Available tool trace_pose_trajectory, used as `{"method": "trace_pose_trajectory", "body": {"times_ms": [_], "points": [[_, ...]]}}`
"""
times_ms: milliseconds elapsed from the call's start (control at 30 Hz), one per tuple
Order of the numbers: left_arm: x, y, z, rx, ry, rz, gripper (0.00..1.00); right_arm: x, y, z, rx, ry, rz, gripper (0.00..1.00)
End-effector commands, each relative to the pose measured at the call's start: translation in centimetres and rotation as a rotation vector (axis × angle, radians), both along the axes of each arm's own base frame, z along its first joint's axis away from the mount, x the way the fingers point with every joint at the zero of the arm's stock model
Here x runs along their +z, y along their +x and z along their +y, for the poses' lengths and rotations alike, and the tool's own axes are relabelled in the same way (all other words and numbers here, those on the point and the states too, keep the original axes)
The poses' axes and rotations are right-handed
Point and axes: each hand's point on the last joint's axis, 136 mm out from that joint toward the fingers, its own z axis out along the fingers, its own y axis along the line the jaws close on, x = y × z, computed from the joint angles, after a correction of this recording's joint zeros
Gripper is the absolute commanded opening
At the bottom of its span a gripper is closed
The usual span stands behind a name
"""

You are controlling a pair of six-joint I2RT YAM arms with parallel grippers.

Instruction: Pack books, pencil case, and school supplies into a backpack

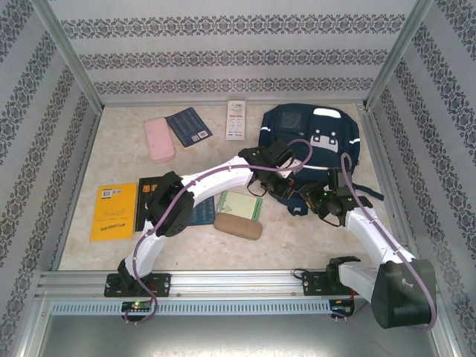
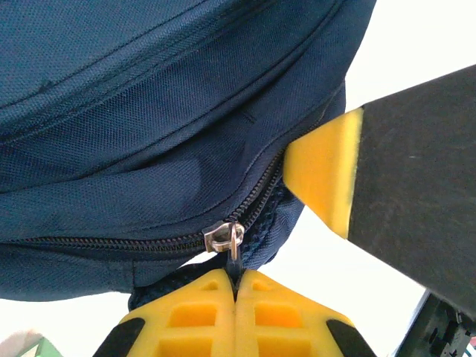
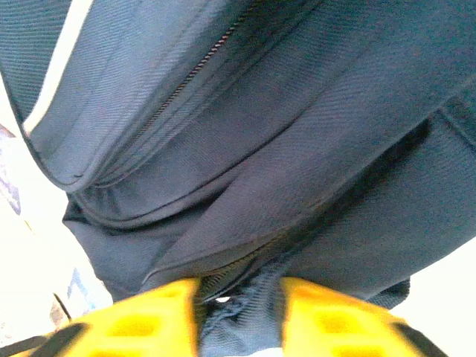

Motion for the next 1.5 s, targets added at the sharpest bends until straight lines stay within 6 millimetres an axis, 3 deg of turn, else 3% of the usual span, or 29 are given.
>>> {"method": "trace_pose_trajectory", "body": {"times_ms": [0,33,200,433,500,600,667,700,833,900,1033,1167,1467], "points": [[1.2,-1.2,-0.8,-0.027,-0.017,-0.005,0.0,-0.2,0.6,-0.4,-0.017,-0.025,-0.009,0.08],[1.1,-0.9,-0.4,-0.021,-0.002,-0.015,0.0,-0.3,0.6,-0.6,-0.018,-0.03,-0.007,0.0],[-0.4,0.9,2.6,0.033,0.093,-0.045,0.0,-0.2,0.6,-2.3,-0.007,-0.105,-0.004,0.0],[-3.4,6.1,9.9,0.155,0.29,-0.094,0.0,-0.3,0.6,-6.2,-0.021,-0.197,0.035,0.0],[-3.1,7.0,10.5,0.166,0.253,-0.063,0.0,0.3,1.1,-6.3,-0.013,-0.173,0.016,0.0],[-1.5,7.1,9.5,0.131,0.182,-0.071,0.0,1.9,2.2,-5.2,0.009,-0.103,-0.039,0.0],[-0.7,6.7,8.3,0.106,0.129,-0.059,0.0,3.1,2.9,-4.3,0.016,-0.048,-0.076,0.2],[-0.5,6.2,7.7,0.092,0.107,-0.049,0.0,3.7,3.1,-3.7,0.02,-0.027,-0.09,0.25],[-0.5,4.7,6.1,0.05,0.08,-0.029,0.0,5.6,3.5,-0.7,0.054,0.028,-0.127,0.4],[-0.2,3.7,5.0,0.03,0.053,-0.015,0.0,5.8,3.4,0.8,0.065,0.057,-0.132,0.41],[0.5,1.7,2.6,-0.016,0.017,-0.011,0.0,5.1,2.8,2.5,0.047,0.099,-0.09,0.46],[1.1,0.0,0.5,-0.041,-0.021,-0.005,0.0,3.5,1.8,2.3,-0.016,0.103,-0.044,0.48],[-0.2,-1.3,-0.1,-0.05,-0.004,0.016,0.0,0.2,0.0,0.8,-0.149,0.092,0.044,0.53]]}}
